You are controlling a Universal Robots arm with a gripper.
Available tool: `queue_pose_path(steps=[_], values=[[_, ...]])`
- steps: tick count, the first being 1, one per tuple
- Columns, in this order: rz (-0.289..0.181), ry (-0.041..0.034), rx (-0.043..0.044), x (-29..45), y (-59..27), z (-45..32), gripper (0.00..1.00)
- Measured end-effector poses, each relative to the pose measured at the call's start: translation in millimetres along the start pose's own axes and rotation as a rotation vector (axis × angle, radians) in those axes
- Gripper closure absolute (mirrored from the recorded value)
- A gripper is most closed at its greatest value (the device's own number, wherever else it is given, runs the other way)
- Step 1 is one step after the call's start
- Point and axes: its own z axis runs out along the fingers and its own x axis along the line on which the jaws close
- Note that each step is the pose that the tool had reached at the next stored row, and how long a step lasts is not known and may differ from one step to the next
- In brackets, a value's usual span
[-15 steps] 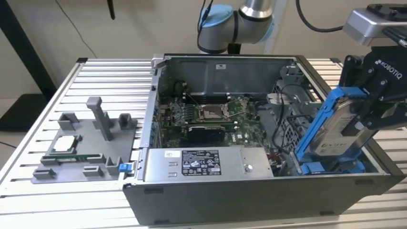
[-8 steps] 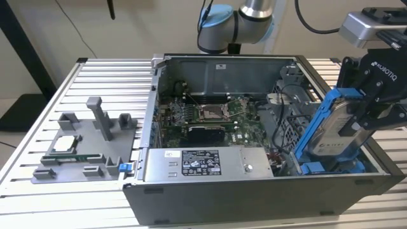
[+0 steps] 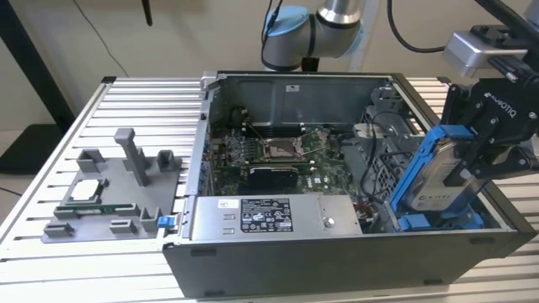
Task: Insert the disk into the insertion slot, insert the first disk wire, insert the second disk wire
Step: 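Insert the disk into the insertion slot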
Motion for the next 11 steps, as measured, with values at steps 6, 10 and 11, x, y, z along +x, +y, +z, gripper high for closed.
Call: queue_pose_path(steps=[6,10,11], values=[[0.0,0.0001,0.0,0.3,-0.5,10.9,1.0],[0.0,0.0001,0.0,0.4,-0.6,15.1,1.0],[0.0,0.0002,0.0,0.4,-0.6,15.1,1.0]])
